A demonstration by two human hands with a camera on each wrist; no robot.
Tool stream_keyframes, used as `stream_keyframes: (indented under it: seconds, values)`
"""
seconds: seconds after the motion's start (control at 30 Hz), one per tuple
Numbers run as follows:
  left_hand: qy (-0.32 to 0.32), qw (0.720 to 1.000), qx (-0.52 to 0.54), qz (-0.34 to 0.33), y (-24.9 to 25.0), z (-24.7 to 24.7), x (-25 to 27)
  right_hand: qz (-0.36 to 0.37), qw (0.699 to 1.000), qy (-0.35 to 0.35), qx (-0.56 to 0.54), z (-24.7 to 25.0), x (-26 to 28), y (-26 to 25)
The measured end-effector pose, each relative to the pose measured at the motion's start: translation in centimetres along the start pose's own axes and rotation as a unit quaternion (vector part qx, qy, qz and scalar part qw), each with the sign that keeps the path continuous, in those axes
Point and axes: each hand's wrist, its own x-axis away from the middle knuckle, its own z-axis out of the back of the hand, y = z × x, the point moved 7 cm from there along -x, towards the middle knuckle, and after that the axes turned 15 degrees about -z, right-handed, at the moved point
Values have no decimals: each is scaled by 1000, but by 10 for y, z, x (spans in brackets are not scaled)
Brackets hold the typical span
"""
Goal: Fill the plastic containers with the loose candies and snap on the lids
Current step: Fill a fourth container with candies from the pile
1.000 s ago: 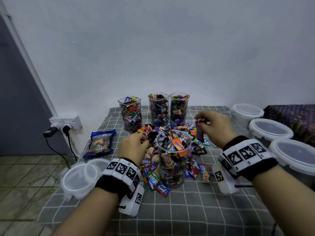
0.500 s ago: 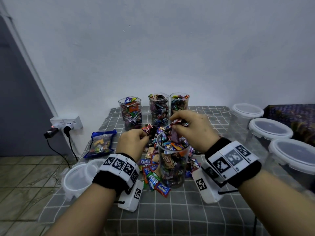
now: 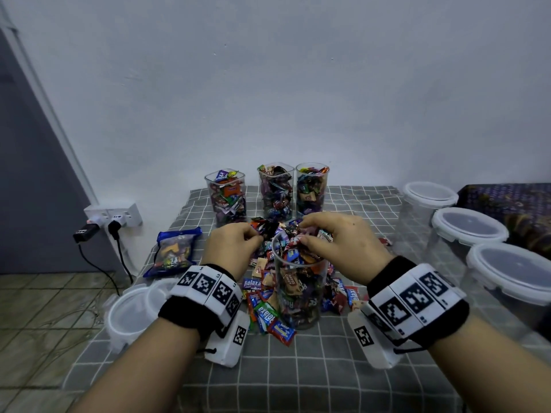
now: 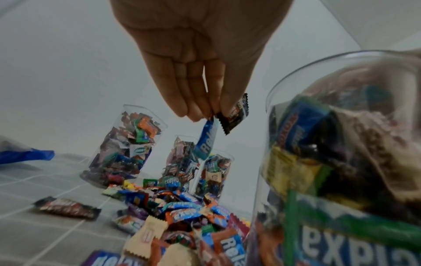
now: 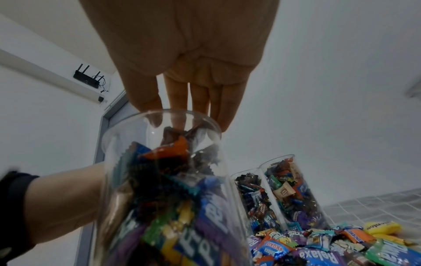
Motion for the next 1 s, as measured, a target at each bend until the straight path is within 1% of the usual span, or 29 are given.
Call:
stream_keyframes:
  seconds: [0.07,0.17,0.27,0.37,0.47,0.6,0.7,0.8,0.9,0.97,1.0]
  values:
    - [13,1000,9,-11,5,5,-3,-11,1000,5,-19,4,2,3]
    - [17,999,15,-46,16,11,-8,-38,998,-14,-43,3,3,14]
    - [8,994,-3,-110,32,15,-11,-80,988,-62,-113,-9,4,30]
    - [-8,985,-25,-173,46,16,-10,-117,967,-121,-192,-23,4,42]
    - [-24,978,-15,-208,53,13,-6,-128,956,-167,-207,-34,5,46]
    - [-30,970,-5,-242,58,12,-1,-132,955,-176,-202,-37,5,49]
    - [-41,966,1,-255,62,12,1,-132,952,-188,-201,-39,5,50]
    - [-40,968,36,-244,64,13,1,-133,945,-197,-226,-40,6,48]
    - [-12,972,80,-220,64,16,-1,-134,936,-201,-256,-39,7,47]
    - [12,976,80,-203,62,19,-4,-136,930,-204,-273,-40,6,47]
    - [9,979,68,-194,61,19,-6,-135,930,-203,-275,-42,6,48]
